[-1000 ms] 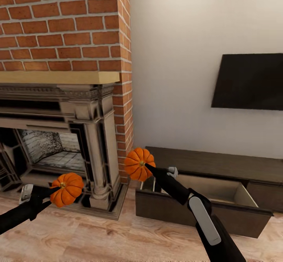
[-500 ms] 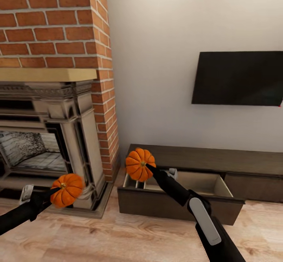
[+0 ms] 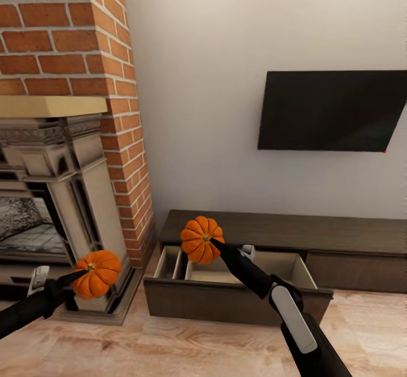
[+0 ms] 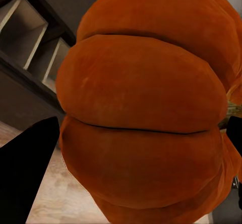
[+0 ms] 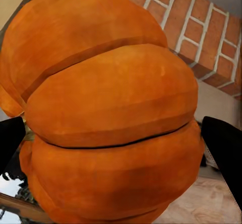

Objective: Place each of the two pumpkins and all three candles from the living room inside a cabinet in the living room (use any cabinet), then make sure every cabinet is closed, and position the cauldron so it is next to a table in the living room.

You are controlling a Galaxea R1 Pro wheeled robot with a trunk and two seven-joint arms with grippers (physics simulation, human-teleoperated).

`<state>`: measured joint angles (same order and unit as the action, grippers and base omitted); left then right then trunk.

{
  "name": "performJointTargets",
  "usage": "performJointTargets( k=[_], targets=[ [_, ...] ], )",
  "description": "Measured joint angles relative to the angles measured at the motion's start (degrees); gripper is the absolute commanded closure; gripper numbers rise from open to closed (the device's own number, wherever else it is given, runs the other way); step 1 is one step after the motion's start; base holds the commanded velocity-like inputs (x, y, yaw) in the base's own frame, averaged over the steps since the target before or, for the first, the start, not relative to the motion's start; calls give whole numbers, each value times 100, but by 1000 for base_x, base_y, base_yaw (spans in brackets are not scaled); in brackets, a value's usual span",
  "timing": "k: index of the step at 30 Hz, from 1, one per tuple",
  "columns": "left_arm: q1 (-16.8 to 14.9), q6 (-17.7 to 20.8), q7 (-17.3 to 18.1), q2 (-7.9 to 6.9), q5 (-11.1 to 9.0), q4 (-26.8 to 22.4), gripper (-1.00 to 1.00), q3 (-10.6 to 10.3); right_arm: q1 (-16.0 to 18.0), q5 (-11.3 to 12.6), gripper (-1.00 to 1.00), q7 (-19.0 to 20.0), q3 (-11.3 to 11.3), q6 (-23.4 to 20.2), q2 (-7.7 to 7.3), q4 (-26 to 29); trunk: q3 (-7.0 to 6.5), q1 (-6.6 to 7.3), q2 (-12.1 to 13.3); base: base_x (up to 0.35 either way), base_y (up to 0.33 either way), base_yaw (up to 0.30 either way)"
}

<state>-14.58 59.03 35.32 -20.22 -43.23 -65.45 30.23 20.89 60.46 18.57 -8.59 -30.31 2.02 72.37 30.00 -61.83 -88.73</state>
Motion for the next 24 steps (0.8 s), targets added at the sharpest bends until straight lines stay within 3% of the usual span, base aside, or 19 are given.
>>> performJointTargets(
  k=[16,18,21,24],
  targets=[
    [0,0,4,0,-1,0,100,0,1,-30,100,-82,61,-15,8,8,0,0,0,167,-309,0],
    [0,0,5,0,-2,0,100,0,1,-61,100,-339,63,-36,6,22,0,0,0,180,-297,0],
    [1,1,8,0,-4,-1,100,0,2,-28,100,-1229,84,-67,-2,86,0,0,0,176,-228,0],
    [0,2,15,0,-10,0,100,2,1,43,100,-1599,83,-83,0,133,0,0,0,128,-143,0]
  ],
)
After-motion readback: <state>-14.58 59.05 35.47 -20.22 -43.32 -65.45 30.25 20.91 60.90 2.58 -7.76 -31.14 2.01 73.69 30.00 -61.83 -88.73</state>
